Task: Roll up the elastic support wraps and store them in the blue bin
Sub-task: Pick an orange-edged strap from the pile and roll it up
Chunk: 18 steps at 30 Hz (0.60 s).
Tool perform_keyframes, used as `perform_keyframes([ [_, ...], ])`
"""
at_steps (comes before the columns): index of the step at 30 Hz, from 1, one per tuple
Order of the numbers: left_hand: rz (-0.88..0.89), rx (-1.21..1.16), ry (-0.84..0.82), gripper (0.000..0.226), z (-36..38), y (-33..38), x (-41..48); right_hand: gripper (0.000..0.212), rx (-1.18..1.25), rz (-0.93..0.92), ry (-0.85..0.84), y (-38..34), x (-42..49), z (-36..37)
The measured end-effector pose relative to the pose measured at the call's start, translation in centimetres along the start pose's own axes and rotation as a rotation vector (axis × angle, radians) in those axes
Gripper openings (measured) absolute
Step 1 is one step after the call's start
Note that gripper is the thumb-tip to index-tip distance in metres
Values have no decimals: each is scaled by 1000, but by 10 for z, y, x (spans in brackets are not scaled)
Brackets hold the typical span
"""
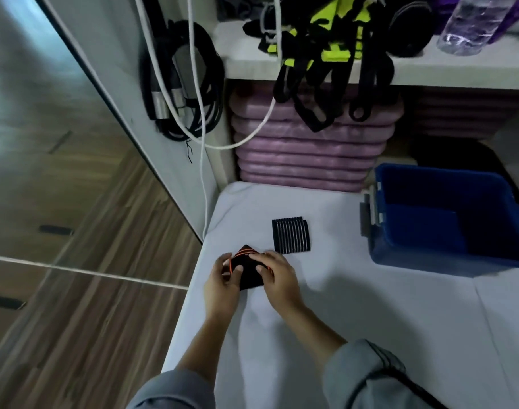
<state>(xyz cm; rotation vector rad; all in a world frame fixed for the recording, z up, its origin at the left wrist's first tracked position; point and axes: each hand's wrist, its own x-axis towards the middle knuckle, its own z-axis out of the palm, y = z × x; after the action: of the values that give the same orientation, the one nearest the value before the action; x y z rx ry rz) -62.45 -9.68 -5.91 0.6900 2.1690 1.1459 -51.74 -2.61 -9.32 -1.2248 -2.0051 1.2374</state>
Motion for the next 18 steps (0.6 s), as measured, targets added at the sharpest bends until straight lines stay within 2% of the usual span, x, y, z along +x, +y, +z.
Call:
perform_keyframes([
  [3,145,73,-34,36,-3,1,14,32,-18,-4,50,-7,15,2],
  [8,363,227,-4,40,-3,-5,31,46,-132,-89,-134,-8,25,6],
  [11,379,315,-55,42,1,-12,37,54,-162,-77,-147,-3,28,11],
  [13,412,380,-84,41,3,-19,41,51,-164,-57,-139,-2,30,14],
  [18,475,471,-108,61,5,-28,54,48,-127,7,-110,-5,34,19],
])
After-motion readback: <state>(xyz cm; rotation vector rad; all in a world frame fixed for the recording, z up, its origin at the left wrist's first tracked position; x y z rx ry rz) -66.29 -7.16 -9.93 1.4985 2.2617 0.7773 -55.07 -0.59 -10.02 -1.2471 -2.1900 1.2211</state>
